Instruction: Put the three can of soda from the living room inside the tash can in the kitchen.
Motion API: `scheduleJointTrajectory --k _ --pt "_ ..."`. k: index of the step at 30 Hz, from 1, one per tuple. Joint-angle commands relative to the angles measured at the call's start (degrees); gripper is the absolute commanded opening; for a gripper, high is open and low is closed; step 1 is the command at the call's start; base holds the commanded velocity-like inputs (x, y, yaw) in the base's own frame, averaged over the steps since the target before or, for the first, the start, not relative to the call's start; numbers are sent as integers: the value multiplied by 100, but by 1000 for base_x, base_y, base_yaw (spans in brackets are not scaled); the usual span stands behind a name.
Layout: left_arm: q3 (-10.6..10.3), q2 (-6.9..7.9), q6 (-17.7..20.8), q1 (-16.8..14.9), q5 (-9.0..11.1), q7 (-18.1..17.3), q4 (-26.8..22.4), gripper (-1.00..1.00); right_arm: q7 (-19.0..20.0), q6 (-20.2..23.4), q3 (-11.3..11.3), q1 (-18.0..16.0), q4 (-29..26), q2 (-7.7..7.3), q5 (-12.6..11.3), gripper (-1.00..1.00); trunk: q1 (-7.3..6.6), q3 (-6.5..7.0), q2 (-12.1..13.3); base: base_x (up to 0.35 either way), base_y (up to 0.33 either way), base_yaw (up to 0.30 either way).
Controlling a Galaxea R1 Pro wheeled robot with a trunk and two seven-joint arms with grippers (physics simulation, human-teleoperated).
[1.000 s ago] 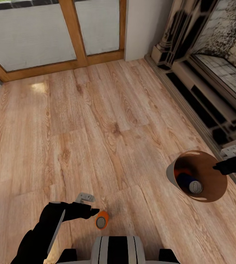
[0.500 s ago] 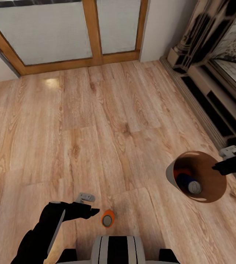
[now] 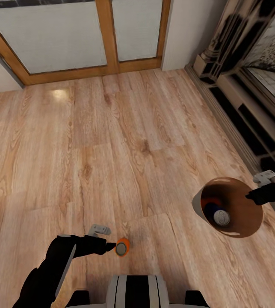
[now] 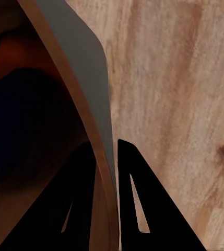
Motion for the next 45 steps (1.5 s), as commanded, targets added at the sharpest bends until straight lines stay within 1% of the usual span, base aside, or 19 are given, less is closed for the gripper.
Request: scheduleJointTrajectory --k 1,7,17,19,22,26,27,28,29,30,31,32,33,34,35,37,45 --pt "0 -1 6 0 1 5 -3 100 22 44 2 -2 0 0 -43 -100 0 0 0 -259 -198 0" --pt "3 2 18 4 2 6 -47 100 20 42 4 3 0 0 -43 -100 0 0 0 -187 -142 1" --pt "23 6 13 -2 1 9 -119 100 13 39 7 11 -2 0 -40 -100 0 -21 0 -19 -14 117" --pt "30 6 2 -47 -3 8 -124 100 7 41 5 11 -1 0 -38 -100 0 -23 0 -2 -1 56" --pt "43 6 -27 -237 -5 -18 -108 100 -5 43 -2 13 0 0 -38 -100 0 -25 0 -1 0 25" --pt "27 -11 61 -561 0 -11 -169 100 -55 43 3 17 0 0 -31 -100 0 -25 0 0 0 7" --pt "17 -13 220 -746 3 -17 -203 100 -71 43 4 18 0 0 -30 -100 0 -25 0 0 0 3" --pt "13 -12 323 -832 5 -20 -218 100 -77 44 4 16 0 0 -30 -100 0 -25 0 0 0 2" --pt "8 -12 530 -992 7 -27 -240 100 -84 44 0 16 0 0 -29 -100 0 -25 0 0 0 1" --pt "7 -12 614 -1071 6 -29 -248 100 -86 44 -3 17 0 0 -29 -100 0 -25 0 0 0 1" --pt "4 -10 743 -1229 2 -33 -259 100 -88 44 -7 15 0 0 -29 -100 0 -25 0 0 0 0" --pt "3 -10 793 -1305 -1 -35 -263 100 -89 44 -9 14 0 -3 -29 -100 0 -25 0 0 0 0" --pt "2 -9 851 -1446 -11 -40 -256 100 -90 42 -14 13 0 -8 -30 -100 0 -25 0 0 0 0" --pt "0 -7 851 -1517 -15 -41 -245 100 -91 41 -18 12 0 -10 -30 -100 0 -25 0 0 0 0" --pt "-4 -3 851 -1660 -21 -44 -211 100 -91 39 -23 12 0 -13 -29 -100 0 -25 0 0 0 0" --pt "-7 1 851 -1838 -29 -47 11 100 -86 37 -29 11 -3 -15 -34 -100 0 -25 0 0 0 0" --pt "-9 4 851 -2003 -40 -49 979 100 -64 35 -44 11 -180 -39 -37 -100 0 -25 0 0 0 0"
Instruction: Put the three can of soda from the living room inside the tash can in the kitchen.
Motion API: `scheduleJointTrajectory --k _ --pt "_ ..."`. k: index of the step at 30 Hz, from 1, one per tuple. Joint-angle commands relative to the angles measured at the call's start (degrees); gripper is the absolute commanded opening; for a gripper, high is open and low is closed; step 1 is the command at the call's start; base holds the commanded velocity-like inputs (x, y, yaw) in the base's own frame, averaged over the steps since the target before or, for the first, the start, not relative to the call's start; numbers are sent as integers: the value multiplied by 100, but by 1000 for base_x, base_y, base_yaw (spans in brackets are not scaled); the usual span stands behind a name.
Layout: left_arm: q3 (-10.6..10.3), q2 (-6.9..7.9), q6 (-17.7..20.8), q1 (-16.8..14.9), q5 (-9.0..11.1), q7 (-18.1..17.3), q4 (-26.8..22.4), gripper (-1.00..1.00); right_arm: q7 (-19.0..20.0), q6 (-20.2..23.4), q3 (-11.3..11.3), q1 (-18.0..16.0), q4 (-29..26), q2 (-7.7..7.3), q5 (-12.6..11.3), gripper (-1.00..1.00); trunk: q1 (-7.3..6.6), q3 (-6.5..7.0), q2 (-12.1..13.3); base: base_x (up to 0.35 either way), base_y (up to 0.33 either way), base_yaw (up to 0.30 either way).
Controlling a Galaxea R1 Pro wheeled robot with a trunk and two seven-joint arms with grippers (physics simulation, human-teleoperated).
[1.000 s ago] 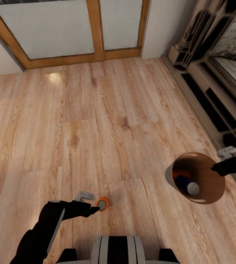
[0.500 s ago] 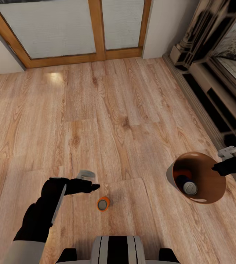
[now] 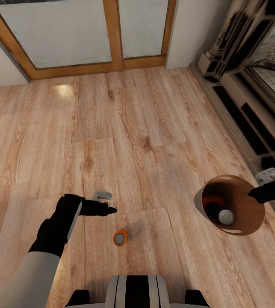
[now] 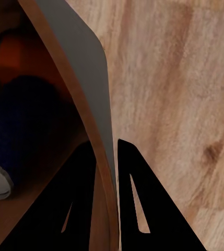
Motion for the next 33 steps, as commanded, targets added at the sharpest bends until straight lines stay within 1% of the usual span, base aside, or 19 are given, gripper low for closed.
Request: scheduleJointTrajectory --k 1,3,6,10,11,14,18,24,31,33 --pt "0 1 1 -13 5 0 182 100 23 44 0 0 -34 -5 -39 -100 0 0 0 0 0 0" --pt "0 2 1 -24 4 0 454 100 26 44 -10 0 -63 -10 -39 -100 0 0 0 0 0 0" --pt "0 -3 1 -33 4 9 734 100 27 44 -23 0 -81 -12 -38 -100 0 0 0 0 0 0" --pt "-11 -6 1 -30 8 15 920 100 28 48 -28 -7 -97 -12 -33 -100 0 0 0 0 0 0" --pt "-12 -6 1 -30 9 15 932 100 28 49 -29 -7 -98 -12 -32 -100 0 0 0 0 0 0" --pt "-16 -15 1 -28 12 31 961 100 28 61 -19 -8 -100 -14 -31 -100 65 -54 -120 0 0 0" --pt "-18 -28 1 -21 13 42 964 100 28 184 -1 -5 -131 -27 -31 -100 153 -126 -281 0 0 0" --pt "-14 -41 1 -11 36 69 954 100 28 243 13 -1 -207 -21 -31 -100 153 -126 -281 0 0 0" --pt "-9 -58 1 -10 12 125 970 100 28 243 14 0 -243 -8 -31 -100 153 -126 -281 0 0 0" --pt "-9 -59 1 -10 10 144 977 100 28 243 14 0 -247 -11 -31 -100 197 -161 -361 0 0 0"
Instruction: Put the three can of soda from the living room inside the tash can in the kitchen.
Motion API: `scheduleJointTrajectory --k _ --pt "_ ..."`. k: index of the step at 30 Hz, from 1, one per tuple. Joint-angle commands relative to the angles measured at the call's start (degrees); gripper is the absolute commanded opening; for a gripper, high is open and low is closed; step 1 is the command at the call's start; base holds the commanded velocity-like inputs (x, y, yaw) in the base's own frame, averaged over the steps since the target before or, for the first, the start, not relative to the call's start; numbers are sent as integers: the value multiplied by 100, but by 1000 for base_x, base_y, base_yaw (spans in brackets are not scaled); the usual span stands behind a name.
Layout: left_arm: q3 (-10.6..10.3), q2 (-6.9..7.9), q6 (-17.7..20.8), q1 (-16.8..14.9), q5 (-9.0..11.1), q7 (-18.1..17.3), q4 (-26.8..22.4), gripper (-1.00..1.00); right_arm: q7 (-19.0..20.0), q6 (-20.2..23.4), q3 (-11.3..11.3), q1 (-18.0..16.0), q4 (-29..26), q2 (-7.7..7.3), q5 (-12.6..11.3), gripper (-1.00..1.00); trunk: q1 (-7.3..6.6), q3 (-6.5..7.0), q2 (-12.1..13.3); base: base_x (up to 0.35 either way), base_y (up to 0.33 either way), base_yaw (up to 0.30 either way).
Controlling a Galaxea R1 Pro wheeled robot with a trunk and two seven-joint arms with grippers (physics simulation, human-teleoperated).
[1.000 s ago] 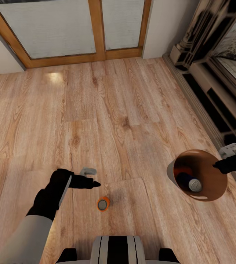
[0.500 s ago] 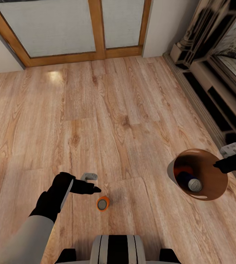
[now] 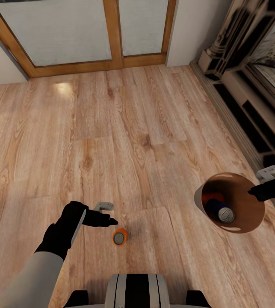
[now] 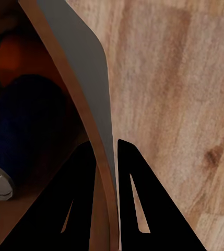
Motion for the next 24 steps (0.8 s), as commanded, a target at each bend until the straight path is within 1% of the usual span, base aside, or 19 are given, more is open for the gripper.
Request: scheduleJointTrajectory --k 1,6,9,16,24 --pt "0 0 1 0 3 5 7 100 20 40 2 -3 -5 -1 -48 -100 22 -18 -42 0 0 0" --pt "-6 -3 1 -2 8 56 218 100 20 40 9 -3 -82 6 -48 -100 132 -108 -242 0 0 0" --pt "-21 -6 1 -5 12 93 280 100 20 40 14 -3 -104 7 -48 -100 132 -108 -242 0 0 0" --pt "-141 -12 1 -6 28 137 308 100 20 40 4 -3 -126 -12 -48 -100 132 -136 -242 0 0 0" --pt "-168 -19 1 -2 40 144 287 100 20 40 14 -3 -127 -12 -48 -100 132 -170 -242 -8 -10 0"
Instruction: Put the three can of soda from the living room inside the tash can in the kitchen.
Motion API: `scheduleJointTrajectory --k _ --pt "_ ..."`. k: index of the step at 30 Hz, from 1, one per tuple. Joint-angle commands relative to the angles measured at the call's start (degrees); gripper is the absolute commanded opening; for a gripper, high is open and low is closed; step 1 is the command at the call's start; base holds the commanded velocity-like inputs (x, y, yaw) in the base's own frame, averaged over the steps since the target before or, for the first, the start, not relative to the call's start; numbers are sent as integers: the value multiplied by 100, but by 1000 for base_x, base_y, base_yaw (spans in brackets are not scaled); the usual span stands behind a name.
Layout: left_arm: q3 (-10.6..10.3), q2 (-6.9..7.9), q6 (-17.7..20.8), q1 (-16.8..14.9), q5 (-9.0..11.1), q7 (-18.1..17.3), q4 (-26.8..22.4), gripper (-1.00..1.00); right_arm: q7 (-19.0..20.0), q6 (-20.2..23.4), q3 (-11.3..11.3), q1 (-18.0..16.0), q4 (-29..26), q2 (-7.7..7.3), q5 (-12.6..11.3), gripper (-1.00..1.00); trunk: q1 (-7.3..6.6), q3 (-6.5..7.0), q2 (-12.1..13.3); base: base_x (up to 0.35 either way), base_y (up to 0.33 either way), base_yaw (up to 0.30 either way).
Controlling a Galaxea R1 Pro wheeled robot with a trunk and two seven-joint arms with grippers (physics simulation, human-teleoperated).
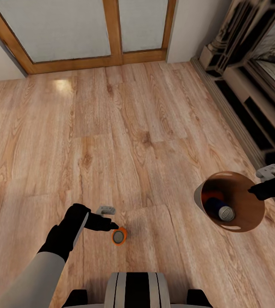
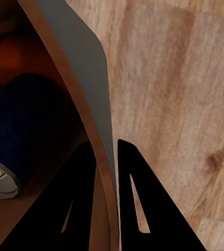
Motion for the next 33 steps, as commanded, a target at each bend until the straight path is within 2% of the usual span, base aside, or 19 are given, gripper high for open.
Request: scheduleJointTrajectory --k 1,7,18,28,33 --pt "-12 -2 0 1 1 1 5 100 19 34 4 -2 0 0 -32 -100 -1 -1 0 -105 -137 0" --pt "-83 -7 0 3 2 9 -5 100 19 34 15 1 0 4 -32 -100 -1 -2 0 -96 -123 0" --pt "-94 -6 0 3 2 11 -51 100 19 34 17 5 -6 9 -32 -100 -1 -2 0 -6 -8 0" --pt "-94 -7 0 2 -1 11 -48 100 19 34 17 7 -19 9 -32 -100 219 -187 -401 0 0 0" --pt "-94 -7 0 3 1 11 -58 100 19 34 17 7 -25 9 -32 -100 219 -190 -401 0 0 0"
